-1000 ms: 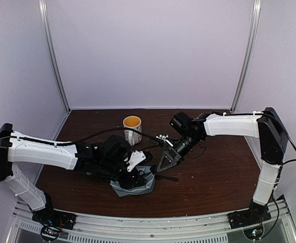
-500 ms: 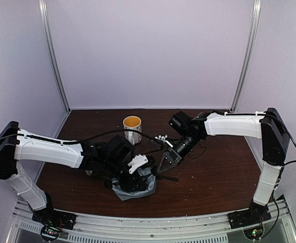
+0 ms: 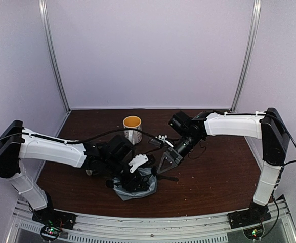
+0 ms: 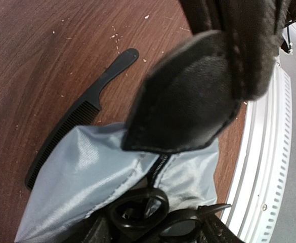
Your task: Sort the hair-cutting tools
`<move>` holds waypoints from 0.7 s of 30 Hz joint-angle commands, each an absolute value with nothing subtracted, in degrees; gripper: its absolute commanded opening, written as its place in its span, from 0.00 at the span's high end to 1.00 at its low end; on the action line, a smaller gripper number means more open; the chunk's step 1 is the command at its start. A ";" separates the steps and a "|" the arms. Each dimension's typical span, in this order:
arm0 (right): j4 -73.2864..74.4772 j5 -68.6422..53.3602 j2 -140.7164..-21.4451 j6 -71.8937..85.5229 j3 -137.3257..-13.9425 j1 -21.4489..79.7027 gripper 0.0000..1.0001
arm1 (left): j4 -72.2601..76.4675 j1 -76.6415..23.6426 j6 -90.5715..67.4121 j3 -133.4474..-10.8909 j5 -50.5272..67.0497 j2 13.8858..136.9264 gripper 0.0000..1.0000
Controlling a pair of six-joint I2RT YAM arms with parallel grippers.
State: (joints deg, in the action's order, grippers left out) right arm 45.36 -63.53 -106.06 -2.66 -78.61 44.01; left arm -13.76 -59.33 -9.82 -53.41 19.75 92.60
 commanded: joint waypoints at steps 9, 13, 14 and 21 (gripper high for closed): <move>45.43 -67.24 -102.99 -3.87 -79.11 44.57 1.00 | -13.45 -57.31 -16.11 -52.65 9.52 91.85 0.36; 45.54 -66.98 -103.01 -4.13 -78.93 44.62 1.00 | -11.18 -57.30 -16.37 -51.19 11.56 88.59 0.35; 45.61 -66.83 -103.00 -4.23 -78.99 44.58 1.00 | -10.87 -57.30 -16.74 -50.70 10.72 87.76 0.35; 45.97 -66.77 -103.56 -4.40 -79.46 44.65 1.00 | -13.28 -57.30 -17.53 -50.55 2.04 86.27 0.30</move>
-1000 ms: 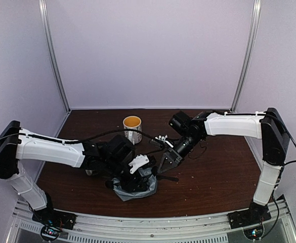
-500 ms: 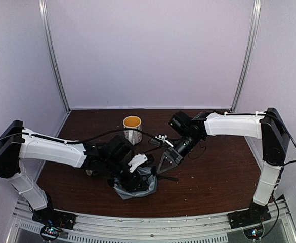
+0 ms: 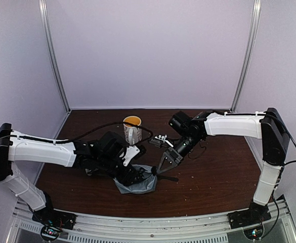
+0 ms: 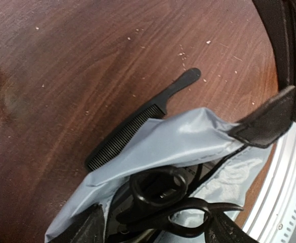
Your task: Sort the hair-cutting tools
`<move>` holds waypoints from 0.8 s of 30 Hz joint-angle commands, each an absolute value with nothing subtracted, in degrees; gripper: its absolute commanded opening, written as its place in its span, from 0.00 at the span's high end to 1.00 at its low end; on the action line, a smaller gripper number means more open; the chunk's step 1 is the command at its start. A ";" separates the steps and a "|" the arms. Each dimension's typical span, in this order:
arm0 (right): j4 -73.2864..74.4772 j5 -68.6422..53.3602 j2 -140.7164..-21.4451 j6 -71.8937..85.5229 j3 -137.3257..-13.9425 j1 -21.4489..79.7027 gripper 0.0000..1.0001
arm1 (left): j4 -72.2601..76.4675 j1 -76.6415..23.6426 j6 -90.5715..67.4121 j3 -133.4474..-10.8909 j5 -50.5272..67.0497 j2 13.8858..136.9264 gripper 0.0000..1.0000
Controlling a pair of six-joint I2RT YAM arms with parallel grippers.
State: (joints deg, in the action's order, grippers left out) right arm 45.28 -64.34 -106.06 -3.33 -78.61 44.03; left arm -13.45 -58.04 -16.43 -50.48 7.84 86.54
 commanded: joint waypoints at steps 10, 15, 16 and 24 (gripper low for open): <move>46.20 -66.36 -103.23 -4.96 -79.46 44.75 1.00 | -10.64 -57.50 -18.30 -52.16 6.30 92.12 0.46; 46.32 -66.08 -103.42 -5.01 -79.49 44.74 1.00 | -6.61 -59.37 -17.43 -47.13 5.89 85.22 0.70; 46.32 -66.16 -103.64 -5.09 -79.60 44.77 1.00 | -5.88 -59.55 -17.26 -46.12 5.89 83.83 0.71; 46.64 -66.14 -104.25 -5.17 -80.24 44.74 1.00 | -5.94 -59.81 -15.66 -45.36 6.41 82.34 0.90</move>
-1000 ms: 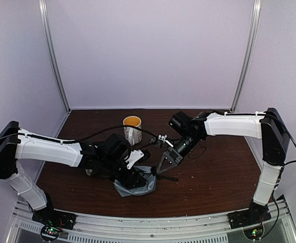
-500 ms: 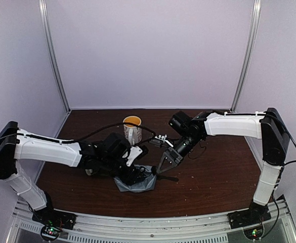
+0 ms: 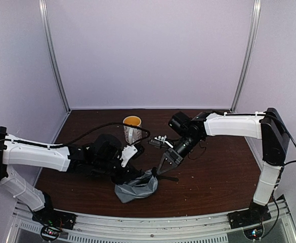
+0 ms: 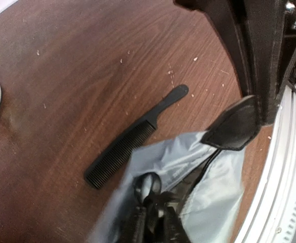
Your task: Sort the hair-cutting tools
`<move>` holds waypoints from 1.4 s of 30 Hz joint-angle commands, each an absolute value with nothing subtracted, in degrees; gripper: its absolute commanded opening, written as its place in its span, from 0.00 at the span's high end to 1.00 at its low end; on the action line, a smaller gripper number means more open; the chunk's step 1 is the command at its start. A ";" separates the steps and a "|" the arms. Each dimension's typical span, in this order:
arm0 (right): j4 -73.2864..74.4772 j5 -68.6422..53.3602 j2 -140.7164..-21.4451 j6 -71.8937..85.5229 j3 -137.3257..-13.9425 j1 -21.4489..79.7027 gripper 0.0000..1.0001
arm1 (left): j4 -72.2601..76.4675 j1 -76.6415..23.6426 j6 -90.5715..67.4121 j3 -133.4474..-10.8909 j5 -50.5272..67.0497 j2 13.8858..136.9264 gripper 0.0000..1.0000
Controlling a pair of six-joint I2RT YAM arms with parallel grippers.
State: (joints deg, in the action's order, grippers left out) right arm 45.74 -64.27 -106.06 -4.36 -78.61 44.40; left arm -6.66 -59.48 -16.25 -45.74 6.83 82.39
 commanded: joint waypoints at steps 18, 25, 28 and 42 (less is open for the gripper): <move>46.53 -62.58 -104.72 -4.51 -81.47 44.17 1.00 | -5.43 -65.05 -14.13 -44.41 5.11 77.43 0.98; 46.45 -63.22 -104.68 -4.38 -81.39 43.99 1.00 | -8.48 -65.49 -14.11 -48.24 1.57 84.52 0.98; 46.59 -63.42 -104.40 -4.56 -81.33 43.96 1.00 | -8.39 -65.48 -13.71 -49.97 3.01 87.19 0.98; 47.31 -62.61 -104.32 -5.63 -81.47 43.42 1.00 | -14.04 -65.47 -13.17 -51.17 -1.38 75.65 0.40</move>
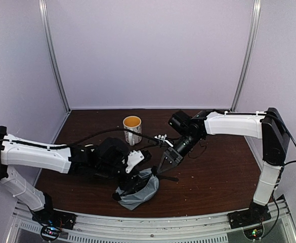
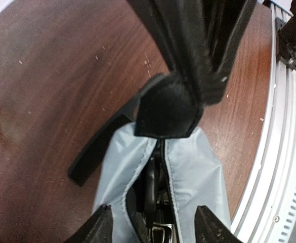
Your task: Sort the hair-cutting tools
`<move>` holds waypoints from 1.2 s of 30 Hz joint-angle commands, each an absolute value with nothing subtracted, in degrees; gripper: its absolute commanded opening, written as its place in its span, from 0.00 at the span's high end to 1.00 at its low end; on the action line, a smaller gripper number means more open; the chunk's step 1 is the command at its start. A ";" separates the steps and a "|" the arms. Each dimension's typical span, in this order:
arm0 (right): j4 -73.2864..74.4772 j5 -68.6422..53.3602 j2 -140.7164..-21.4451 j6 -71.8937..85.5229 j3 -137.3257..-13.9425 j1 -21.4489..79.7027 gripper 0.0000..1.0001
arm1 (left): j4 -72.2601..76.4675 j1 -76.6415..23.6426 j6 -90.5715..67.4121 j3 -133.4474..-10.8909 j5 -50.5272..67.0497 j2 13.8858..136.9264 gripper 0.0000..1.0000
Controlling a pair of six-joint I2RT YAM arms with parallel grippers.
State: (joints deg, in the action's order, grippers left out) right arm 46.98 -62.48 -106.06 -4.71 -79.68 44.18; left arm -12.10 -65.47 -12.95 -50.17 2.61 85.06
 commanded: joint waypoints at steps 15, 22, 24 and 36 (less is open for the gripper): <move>46.13 -59.03 -103.94 -5.03 -80.68 42.01 1.00 | -31.07 -65.91 -46.12 -39.06 1.61 59.02 0.27; 46.07 -59.41 -103.76 -4.93 -80.86 42.01 1.00 | -23.04 -65.83 -53.61 -31.33 10.14 52.82 0.28; 46.13 -59.24 -103.71 -5.01 -80.75 42.01 1.00 | -20.36 -65.83 -53.99 -30.65 13.23 54.37 0.32; 43.80 -57.19 -101.08 -3.56 -79.64 40.89 1.00 | -29.45 -65.59 -50.22 -34.31 4.29 48.97 1.00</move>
